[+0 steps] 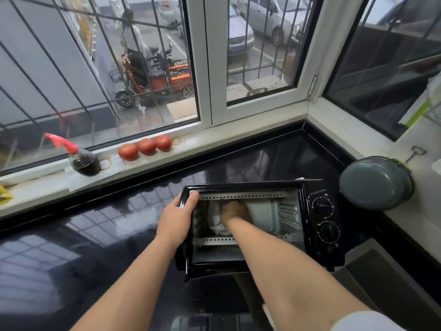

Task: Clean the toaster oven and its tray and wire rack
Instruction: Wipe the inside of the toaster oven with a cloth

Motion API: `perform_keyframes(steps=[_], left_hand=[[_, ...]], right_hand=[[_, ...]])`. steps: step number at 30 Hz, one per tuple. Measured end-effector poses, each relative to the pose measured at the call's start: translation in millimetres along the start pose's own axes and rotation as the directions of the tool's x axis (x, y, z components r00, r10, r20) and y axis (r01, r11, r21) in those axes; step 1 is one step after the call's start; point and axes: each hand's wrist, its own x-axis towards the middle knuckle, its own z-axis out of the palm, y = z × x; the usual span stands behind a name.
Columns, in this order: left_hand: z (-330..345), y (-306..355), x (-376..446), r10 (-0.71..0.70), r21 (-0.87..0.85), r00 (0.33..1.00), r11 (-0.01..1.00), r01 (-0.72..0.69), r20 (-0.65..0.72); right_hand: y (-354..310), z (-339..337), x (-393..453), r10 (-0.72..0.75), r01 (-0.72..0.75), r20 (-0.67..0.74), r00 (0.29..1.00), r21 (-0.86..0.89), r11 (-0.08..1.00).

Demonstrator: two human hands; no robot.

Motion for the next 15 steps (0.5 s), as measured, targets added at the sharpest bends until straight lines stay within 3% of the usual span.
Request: perform_keyframes(steps=[3,5,7,9,12,15], left_hand=[[0,3,-2,-0.003,-0.004,1.0,1.0,0.003,-0.005],[-1,4,-3,0.0,0.007,1.0,1.0,0.0,-0.007],[-1,5,-3,0.001,0.009,1.0,1.0,0.0,-0.002],[-1,5,-3,-0.007,-0.002,1.0,1.0,0.007,-0.005],[-2,4,-5,0.004,0.0,1.0,1.0,-0.004,0.001],[-3,3,-5,0.016,-0.006,1.0,1.0,-0.016,0.018]], right_hand=[[9,-9,-3,-0.006,-0.012,-0.105,0.994,-0.172,0.985],[13,-18,-2,-0.087,0.06,-0.093,0.992,-0.263,0.963],[14,-23,1,-0.193,0.208,0.087,0.977,-0.224,0.952],[12,-20,-2,-0.282,0.309,0.294,0.913,-0.049,0.95],[4,-7,-6,-0.283,0.199,0.437,0.854,0.228,0.953],[2,-1,-7,-0.244,0.262,0.478,0.844,0.029,0.965]])
